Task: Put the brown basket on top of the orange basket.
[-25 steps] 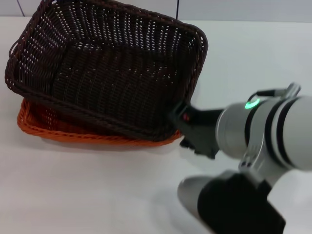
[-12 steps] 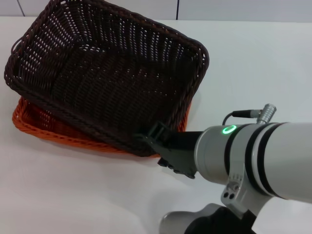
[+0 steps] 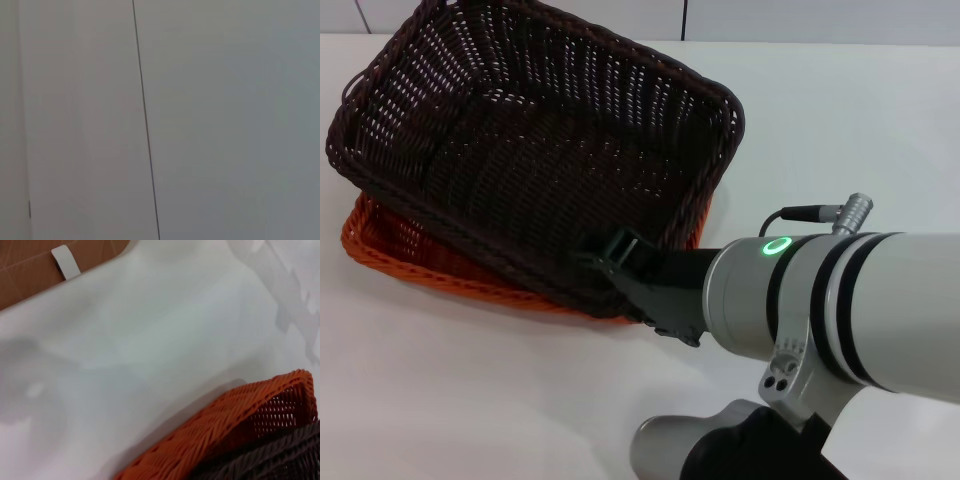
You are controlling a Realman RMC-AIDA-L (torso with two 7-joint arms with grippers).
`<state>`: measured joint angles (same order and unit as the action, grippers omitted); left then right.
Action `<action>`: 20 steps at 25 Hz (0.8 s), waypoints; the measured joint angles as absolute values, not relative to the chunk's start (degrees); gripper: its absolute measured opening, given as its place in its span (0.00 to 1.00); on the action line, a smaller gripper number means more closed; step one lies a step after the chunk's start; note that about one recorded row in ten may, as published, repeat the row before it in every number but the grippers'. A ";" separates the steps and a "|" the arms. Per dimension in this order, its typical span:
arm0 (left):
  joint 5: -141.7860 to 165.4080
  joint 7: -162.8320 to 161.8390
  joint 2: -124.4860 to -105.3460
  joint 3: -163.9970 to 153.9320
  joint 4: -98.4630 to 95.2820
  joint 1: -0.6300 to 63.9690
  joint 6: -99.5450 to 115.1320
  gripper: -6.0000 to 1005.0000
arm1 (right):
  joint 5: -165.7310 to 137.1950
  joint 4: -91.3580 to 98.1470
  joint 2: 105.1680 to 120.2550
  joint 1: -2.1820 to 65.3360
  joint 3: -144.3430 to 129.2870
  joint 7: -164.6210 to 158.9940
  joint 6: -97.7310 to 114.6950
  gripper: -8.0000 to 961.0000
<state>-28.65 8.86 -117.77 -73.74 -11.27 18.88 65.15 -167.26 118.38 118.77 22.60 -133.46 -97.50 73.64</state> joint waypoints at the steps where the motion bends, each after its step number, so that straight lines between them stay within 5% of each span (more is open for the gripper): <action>1: -28.65 9.00 -117.77 -73.74 -11.32 18.89 65.12 0.72 | -167.18 118.39 118.75 22.61 -133.60 -97.51 73.65 0.71; 20: -28.65 9.23 -117.77 -73.74 -11.64 18.99 65.03 0.72 | -163.74 118.31 118.39 22.45 -136.29 -97.67 69.64 0.71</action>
